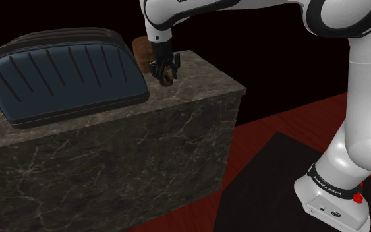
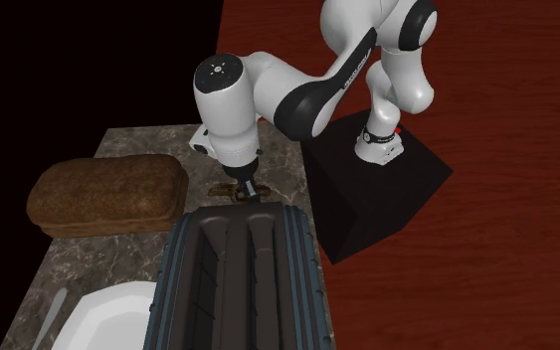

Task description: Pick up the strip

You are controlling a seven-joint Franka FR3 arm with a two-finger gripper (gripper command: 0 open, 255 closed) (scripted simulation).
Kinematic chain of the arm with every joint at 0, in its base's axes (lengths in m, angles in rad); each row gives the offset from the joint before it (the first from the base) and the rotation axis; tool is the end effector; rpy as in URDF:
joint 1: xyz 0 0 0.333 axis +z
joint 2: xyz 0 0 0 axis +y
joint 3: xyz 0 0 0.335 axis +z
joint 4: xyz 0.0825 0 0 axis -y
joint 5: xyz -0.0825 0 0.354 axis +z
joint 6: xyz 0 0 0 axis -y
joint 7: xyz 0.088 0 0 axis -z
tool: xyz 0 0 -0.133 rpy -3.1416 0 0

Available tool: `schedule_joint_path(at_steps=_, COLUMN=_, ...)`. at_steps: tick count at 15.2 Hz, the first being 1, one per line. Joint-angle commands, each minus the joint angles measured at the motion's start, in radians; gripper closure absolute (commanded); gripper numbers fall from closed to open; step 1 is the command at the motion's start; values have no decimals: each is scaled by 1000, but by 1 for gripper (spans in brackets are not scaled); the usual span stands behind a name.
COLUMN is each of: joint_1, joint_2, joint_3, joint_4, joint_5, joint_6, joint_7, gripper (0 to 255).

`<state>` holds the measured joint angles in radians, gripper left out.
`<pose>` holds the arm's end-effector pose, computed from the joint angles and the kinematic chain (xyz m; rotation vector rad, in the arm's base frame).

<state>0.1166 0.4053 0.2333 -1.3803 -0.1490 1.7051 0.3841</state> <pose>0.6222 0.1811 0.4793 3.0642 -0.0370 -0.0695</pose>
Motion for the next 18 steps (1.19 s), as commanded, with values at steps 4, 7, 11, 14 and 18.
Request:
schedule_joint_path(at_steps=4, joint_1=2, joint_2=0, joint_3=0, joint_4=39, joint_5=0, joint_6=-39, joint_7=-3, gripper=255)
schedule_joint_path(at_steps=7, joint_1=5, joint_2=4, joint_3=1, joint_4=86, joint_5=0, joint_6=-81, joint_7=-6, gripper=255)
schedule_joint_path(at_steps=11, joint_1=11, joint_2=15, joint_3=1, joint_4=155, joint_5=-2, joint_6=-140, joint_7=-9, gripper=255)
schedule_joint_path(at_steps=14, joint_1=17, joint_2=27, joint_3=1, joint_4=215, joint_5=-4, joint_6=-188, joint_7=-12, gripper=255)
schedule_joint_path(at_steps=18, joint_1=22, joint_2=38, joint_3=1, joint_4=262, joint_5=-7, joint_6=-223, joint_7=-14, gripper=255)
